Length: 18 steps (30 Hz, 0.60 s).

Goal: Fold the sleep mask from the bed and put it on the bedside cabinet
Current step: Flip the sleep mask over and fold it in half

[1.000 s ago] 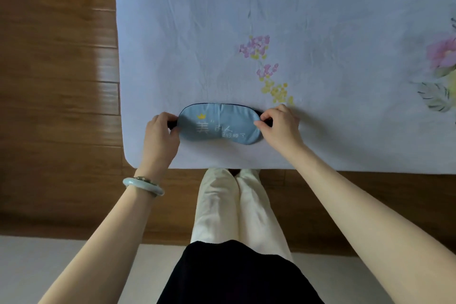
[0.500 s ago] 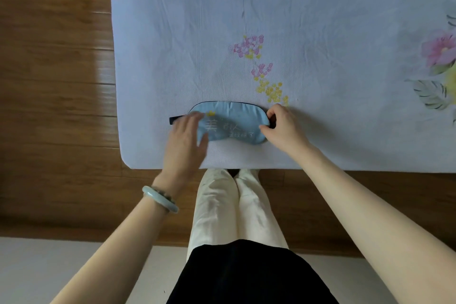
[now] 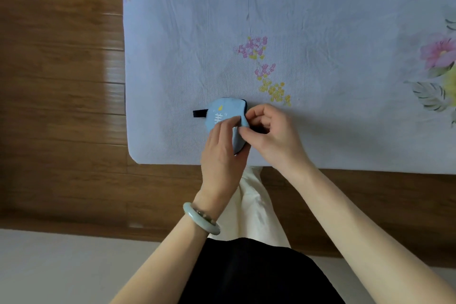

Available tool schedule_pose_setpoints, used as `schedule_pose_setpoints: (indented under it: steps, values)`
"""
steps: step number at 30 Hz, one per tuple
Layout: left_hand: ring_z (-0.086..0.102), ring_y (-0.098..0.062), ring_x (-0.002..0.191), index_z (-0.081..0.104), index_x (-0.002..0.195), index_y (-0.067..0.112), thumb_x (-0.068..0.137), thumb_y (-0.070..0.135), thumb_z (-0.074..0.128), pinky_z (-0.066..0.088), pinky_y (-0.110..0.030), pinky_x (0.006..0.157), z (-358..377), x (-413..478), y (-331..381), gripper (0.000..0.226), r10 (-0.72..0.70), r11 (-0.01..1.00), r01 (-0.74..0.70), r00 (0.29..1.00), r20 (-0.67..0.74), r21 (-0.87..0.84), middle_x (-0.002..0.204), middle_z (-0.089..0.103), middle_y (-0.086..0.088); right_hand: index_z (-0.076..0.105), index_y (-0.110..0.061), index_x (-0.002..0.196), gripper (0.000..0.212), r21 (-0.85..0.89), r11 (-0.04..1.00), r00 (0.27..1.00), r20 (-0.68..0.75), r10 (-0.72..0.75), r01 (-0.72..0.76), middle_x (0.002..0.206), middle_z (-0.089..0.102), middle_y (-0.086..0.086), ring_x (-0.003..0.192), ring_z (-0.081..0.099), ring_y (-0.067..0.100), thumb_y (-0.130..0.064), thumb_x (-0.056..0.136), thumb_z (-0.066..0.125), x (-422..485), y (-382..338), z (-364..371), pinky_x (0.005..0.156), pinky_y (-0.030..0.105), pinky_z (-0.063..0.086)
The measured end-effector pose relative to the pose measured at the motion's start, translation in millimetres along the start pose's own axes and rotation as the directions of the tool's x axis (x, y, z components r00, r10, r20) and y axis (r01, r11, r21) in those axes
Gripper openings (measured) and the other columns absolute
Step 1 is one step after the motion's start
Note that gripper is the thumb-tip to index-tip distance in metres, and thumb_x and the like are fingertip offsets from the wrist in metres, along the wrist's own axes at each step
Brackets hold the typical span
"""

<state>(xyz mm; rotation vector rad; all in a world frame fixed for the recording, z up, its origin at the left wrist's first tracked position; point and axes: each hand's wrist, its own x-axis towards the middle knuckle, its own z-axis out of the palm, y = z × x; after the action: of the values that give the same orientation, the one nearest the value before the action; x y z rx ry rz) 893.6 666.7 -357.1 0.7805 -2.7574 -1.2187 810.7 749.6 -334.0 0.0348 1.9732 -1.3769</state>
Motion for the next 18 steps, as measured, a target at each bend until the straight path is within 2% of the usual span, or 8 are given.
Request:
schedule_pose_setpoints:
  steps: [4,7,10,12,14,15,17,18]
  values:
    - [0.052,-0.006,0.075,0.062,0.096,0.005,0.083,0.005,0.059,0.039,-0.010,0.067,-17,10,7,0.014,-0.032,0.996,0.026,0.997,-0.071,-0.084,0.087,0.065,-0.008,0.066,-0.028,0.085,0.015,0.159,0.985,0.992,0.089,-0.087,0.072,0.075,0.069,-0.010,0.075,0.065,0.002,-0.019,0.075,0.070,-3,-20,-9,0.072,0.016,0.050]
    - [0.055,0.002,0.074,0.062,0.090,0.018,0.081,-0.002,0.057,0.039,-0.007,0.066,-31,16,13,0.023,-0.112,0.969,0.090,0.990,-0.082,-0.232,0.080,0.062,0.012,0.070,-0.027,0.086,0.014,0.286,0.951,0.992,0.024,-0.127,0.115,0.085,0.072,-0.010,0.085,0.065,0.008,-0.021,0.074,0.068,5,-12,-32,0.078,0.017,0.048]
    - [0.056,0.007,0.067,0.060,0.085,0.028,0.085,0.001,0.059,0.041,-0.007,0.061,-45,23,21,0.027,-0.196,0.890,0.161,0.980,-0.039,-0.427,0.069,0.063,0.020,0.064,-0.032,0.096,0.032,0.270,0.963,0.996,-0.085,0.037,-0.013,0.104,0.063,-0.010,0.099,0.058,0.009,-0.023,0.066,0.070,22,16,-55,0.086,0.022,0.043]
    - [0.058,0.001,0.070,0.064,0.082,0.025,0.085,0.008,0.063,0.050,-0.017,0.066,-52,27,26,0.017,-0.246,0.771,0.218,0.969,0.036,-0.598,0.069,0.063,0.016,0.056,-0.034,0.108,0.050,0.348,0.915,0.976,0.008,0.216,-0.205,0.113,0.054,-0.011,0.109,0.051,0.007,-0.033,0.061,0.074,32,33,-62,0.091,0.025,0.038]
    - [0.060,-0.020,0.081,0.065,0.082,0.016,0.082,0.016,0.065,0.054,-0.038,0.076,-54,30,27,0.001,-0.294,0.563,0.316,0.940,0.173,-0.764,0.078,0.061,-0.006,0.052,-0.032,0.119,0.067,0.441,0.815,0.926,0.231,0.300,-0.374,0.121,0.053,-0.011,0.121,0.048,0.010,-0.052,0.059,0.077,40,48,-64,0.091,0.023,0.042]
    - [0.060,-0.025,0.084,0.064,0.085,0.012,0.082,0.016,0.064,0.052,-0.042,0.077,-53,31,26,0.005,-0.306,0.462,0.358,0.923,0.232,-0.811,0.082,0.059,-0.013,0.054,-0.029,0.122,0.069,0.494,0.743,0.885,0.353,0.303,-0.452,0.124,0.057,-0.010,0.125,0.049,0.013,-0.057,0.062,0.073,42,52,-63,0.088,0.022,0.047]
    - [0.066,-0.023,0.085,0.064,0.090,0.007,0.084,0.012,0.059,0.055,-0.039,0.075,-49,34,22,0.009,-0.300,0.332,0.415,0.898,0.322,-0.847,0.084,0.066,-0.012,0.066,-0.027,0.114,0.059,0.604,0.575,0.824,0.501,0.266,-0.552,0.119,0.067,-0.005,0.117,0.058,0.017,-0.055,0.062,0.074,43,56,-62,0.083,0.028,0.053]
    - [0.068,-0.022,0.084,0.065,0.091,0.006,0.084,0.010,0.057,0.056,-0.035,0.072,-47,36,19,0.011,-0.302,0.301,0.430,0.890,0.343,-0.851,0.083,0.068,-0.008,0.069,-0.026,0.108,0.056,0.626,0.550,0.822,0.518,0.236,-0.553,0.115,0.069,-0.002,0.112,0.061,0.018,-0.054,0.061,0.076,43,57,-63,0.081,0.031,0.054]
